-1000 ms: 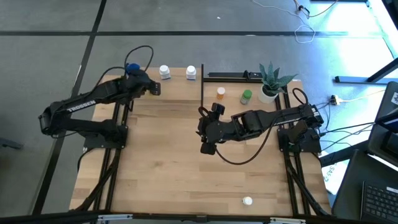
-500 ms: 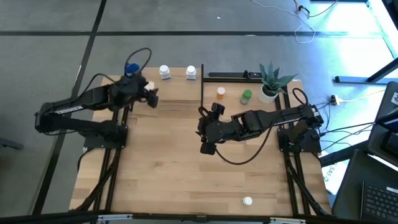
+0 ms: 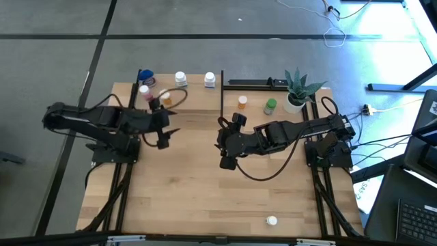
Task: Pick and place medicine bottles onto shelf by color
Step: Put the green pill bottle on the shelf
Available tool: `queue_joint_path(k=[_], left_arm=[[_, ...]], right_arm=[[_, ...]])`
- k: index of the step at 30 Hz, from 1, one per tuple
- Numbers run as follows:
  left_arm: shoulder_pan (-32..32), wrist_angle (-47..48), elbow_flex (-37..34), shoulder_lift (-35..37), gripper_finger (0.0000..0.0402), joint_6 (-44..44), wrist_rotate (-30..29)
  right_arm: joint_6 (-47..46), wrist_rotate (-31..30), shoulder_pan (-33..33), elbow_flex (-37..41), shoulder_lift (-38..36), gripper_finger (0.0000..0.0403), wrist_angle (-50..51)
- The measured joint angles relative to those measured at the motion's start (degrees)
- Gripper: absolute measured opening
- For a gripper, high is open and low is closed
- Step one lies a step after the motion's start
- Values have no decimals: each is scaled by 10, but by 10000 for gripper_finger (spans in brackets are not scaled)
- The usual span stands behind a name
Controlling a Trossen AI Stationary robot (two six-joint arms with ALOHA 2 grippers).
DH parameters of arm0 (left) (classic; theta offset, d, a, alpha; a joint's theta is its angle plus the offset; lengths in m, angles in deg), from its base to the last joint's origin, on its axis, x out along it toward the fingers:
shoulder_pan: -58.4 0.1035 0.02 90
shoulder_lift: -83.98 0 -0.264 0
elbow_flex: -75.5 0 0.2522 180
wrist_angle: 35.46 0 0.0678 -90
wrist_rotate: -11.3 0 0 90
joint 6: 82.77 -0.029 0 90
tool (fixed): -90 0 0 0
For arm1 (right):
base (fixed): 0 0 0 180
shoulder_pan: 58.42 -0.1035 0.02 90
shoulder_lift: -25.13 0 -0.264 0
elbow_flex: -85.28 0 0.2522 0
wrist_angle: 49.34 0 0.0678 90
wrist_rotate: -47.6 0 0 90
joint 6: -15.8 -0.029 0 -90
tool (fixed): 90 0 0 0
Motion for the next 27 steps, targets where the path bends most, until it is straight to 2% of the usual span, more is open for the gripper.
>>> queue_joint_path(k=[9, 15, 18, 22, 27], left_arm=[[-64, 13, 0, -19, 276, 46, -3], [-80, 14, 0, -28, 276, 49, -14], [-80, 14, 0, -27, 276, 51, -17], [-80, 15, 0, -28, 276, 51, -18], [-80, 15, 0, -28, 276, 51, -18]], right_arm=[[-2, 0, 0, 0, 0, 240, -10], [-55, -2, 3, 0, 0, 239, 17], [-137, -27, 17, 0, 0, 239, 68], [-258, -35, 56, 0, 0, 239, 184], [-335, -30, 114, 0, 0, 239, 279]])
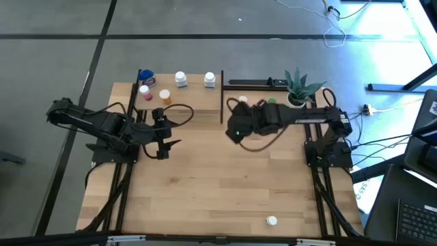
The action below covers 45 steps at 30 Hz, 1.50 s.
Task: Pick and place medicine bottles onto shelf by color
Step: Put the green pill bottle on the shelf
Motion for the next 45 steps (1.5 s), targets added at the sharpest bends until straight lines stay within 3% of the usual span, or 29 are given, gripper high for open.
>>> queue_joint_path(k=[5, 9, 13, 21, 25, 34, 45], left_arm=[[0, 0, 0, 0, 276, 25, 0], [0, 0, 0, 0, 276, 32, 0], [0, 0, 0, 0, 276, 43, 0], [0, 0, 0, 0, 276, 42, 0], [1, -3, 0, 0, 276, 28, 0], [8, -29, 0, -33, 276, 14, 0], [9, -70, 0, -65, 276, -41, -13]], right_arm=[[-8, 51, 83, 0, 0, 239, 63], [69, 69, 153, 0, 0, 239, 89], [150, 136, 224, 0, 0, 239, 98], [165, 192, 335, 0, 0, 239, 102], [214, 210, 361, 0, 0, 239, 102], [218, 213, 371, 2, 0, 239, 103], [260, 224, 366, 97, 0, 239, 100]])
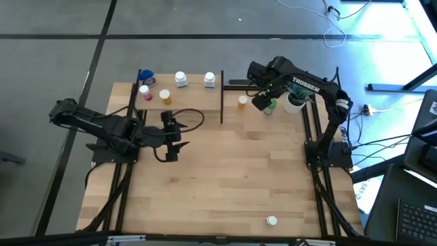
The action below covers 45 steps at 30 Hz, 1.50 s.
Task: Pick and place medicine bottles onto shelf by color
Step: Put the green pill bottle on the shelf
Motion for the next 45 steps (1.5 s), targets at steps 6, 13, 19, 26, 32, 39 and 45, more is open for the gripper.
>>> queue_joint_path(k=[6, 13, 19, 26, 32, 39, 45], left_arm=[[1, -14, 0, -1, 276, 6, -54], [1, -13, 0, -1, 276, -21, -70], [1, -12, 0, -1, 276, -22, -49], [1, -12, 0, -1, 276, -22, -46], [1, -12, 0, -1, 276, -23, -46], [1, -12, 0, -1, 276, -23, -46], [1, -12, 0, -1, 276, -23, -46]], right_arm=[[32, -24, -1, 14, 0, 239, -29], [48, -24, -2, 14, 0, 239, -43], [61, -24, -2, 14, 0, 239, -43], [60, -24, -2, 14, 0, 239, -43], [60, -24, -2, 14, 0, 239, -45], [43, -14, -2, 14, 0, 239, -52], [45, -11, -2, 14, 0, 239, -56]])
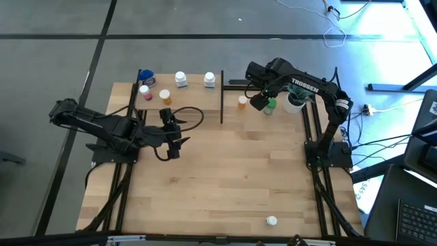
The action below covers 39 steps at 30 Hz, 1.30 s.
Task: Pick and place medicine bottles onto shelf by color
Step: Put the green pill bottle on the shelf
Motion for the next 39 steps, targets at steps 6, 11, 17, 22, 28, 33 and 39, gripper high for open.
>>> queue_joint_path(k=[6, 11, 17, 22, 28, 33, 39], left_arm=[[0, 0, 0, 0, 276, 0, 0], [0, 0, 0, 0, 276, 0, 0], [0, 0, 0, 0, 276, 0, 0], [0, 0, 0, 0, 276, 0, 0], [0, 0, 0, 0, 276, 0, 0], [0, 0, 0, 0, 276, 0, 0], [0, 0, 0, 0, 276, 0, 0]], right_arm=[[14, 7, -2, 0, 0, 241, 5], [12, 15, -2, 0, 0, 272, 29], [15, -7, -2, 0, 0, 308, 18], [54, -8, -5, 21, -1, 310, -8], [86, -12, -4, 73, 0, 310, -54], [87, -29, 11, 104, -1, 310, -81], [89, -30, 38, 137, -1, 310, -110]])
